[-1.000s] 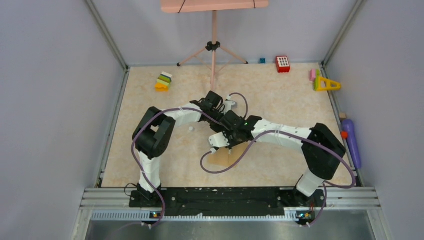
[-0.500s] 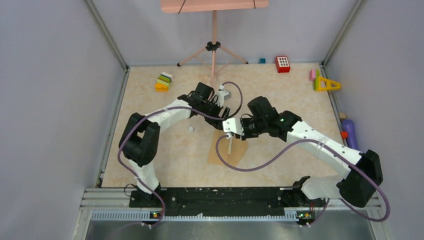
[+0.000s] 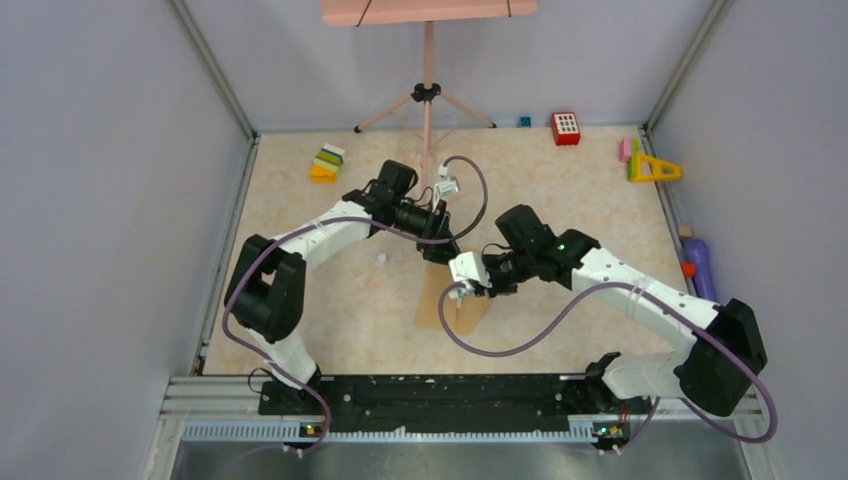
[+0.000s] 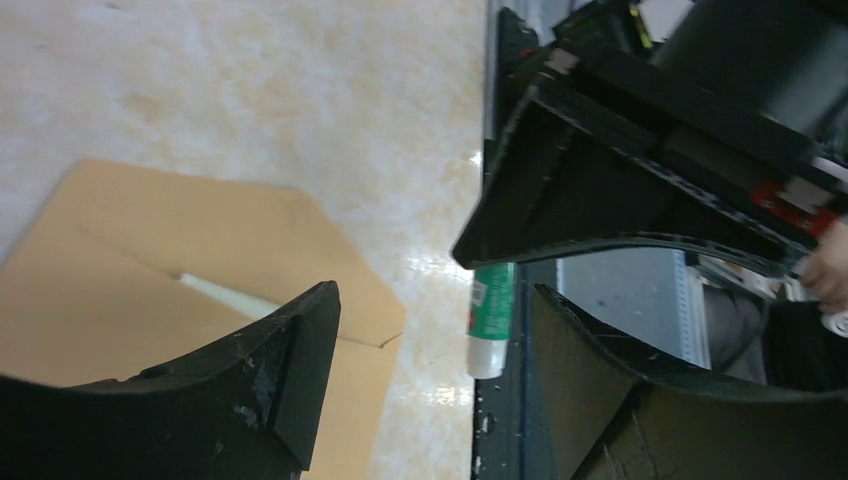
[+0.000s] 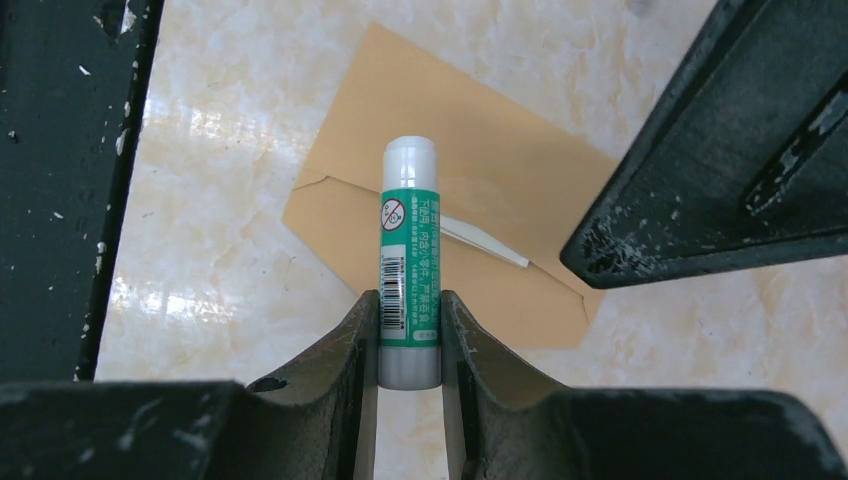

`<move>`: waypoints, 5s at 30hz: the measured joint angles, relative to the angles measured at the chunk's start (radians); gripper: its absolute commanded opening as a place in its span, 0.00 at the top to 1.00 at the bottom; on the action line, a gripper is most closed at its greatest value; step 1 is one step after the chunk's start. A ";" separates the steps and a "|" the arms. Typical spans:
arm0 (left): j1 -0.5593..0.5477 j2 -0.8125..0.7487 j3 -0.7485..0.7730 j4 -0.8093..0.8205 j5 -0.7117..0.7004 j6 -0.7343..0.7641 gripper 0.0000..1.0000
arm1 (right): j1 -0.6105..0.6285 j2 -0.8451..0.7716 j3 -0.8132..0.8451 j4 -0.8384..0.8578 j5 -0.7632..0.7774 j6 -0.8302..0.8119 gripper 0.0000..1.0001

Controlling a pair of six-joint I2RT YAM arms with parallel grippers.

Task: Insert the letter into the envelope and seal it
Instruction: Paint the envelope at the center of the board.

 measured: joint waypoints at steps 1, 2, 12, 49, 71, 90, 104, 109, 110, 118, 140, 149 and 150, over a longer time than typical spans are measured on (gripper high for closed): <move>-0.003 0.000 -0.006 0.001 0.028 0.003 0.26 | 0.000 0.000 -0.004 0.002 -0.002 0.000 1.00; -0.007 0.000 -0.014 0.000 0.063 0.008 0.26 | 0.000 0.000 -0.007 0.004 -0.002 0.000 1.00; -0.070 0.001 -0.035 -0.027 0.208 0.079 0.34 | -0.001 -0.005 -0.013 0.044 -0.003 0.011 1.00; -0.088 0.065 0.003 -0.199 0.189 0.261 0.90 | -0.010 -0.072 -0.039 0.098 0.024 0.047 1.00; -0.073 0.055 0.028 -0.200 0.214 0.272 0.96 | -0.412 0.038 0.018 0.221 -0.575 0.603 0.40; -0.036 -0.006 -0.081 0.048 0.150 0.056 0.99 | -0.410 0.030 -0.236 0.889 -0.642 1.302 0.46; -0.036 -0.006 -0.092 0.078 0.150 0.031 1.00 | -0.380 0.080 -0.236 0.897 -0.617 1.284 0.50; -0.036 -0.006 -0.093 0.089 0.150 0.024 1.00 | -0.375 0.102 -0.236 0.898 -0.614 1.283 0.52; -0.036 -0.006 -0.093 0.091 0.150 0.024 1.00 | -0.374 0.105 -0.236 0.898 -0.614 1.283 0.53; -0.036 -0.012 -0.100 0.105 0.146 0.019 1.00 | -0.361 0.122 -0.236 0.896 -0.607 1.273 0.58; -0.033 -0.014 -0.109 0.123 0.128 -0.001 1.00 | -0.336 0.140 -0.236 0.852 -0.589 1.231 0.73; -0.032 -0.018 -0.111 0.124 0.128 -0.002 1.00 | -0.336 0.140 -0.236 0.863 -0.589 1.238 0.60; -0.032 -0.018 -0.111 0.124 0.126 -0.002 1.00 | -0.335 0.140 -0.236 0.866 -0.589 1.241 0.59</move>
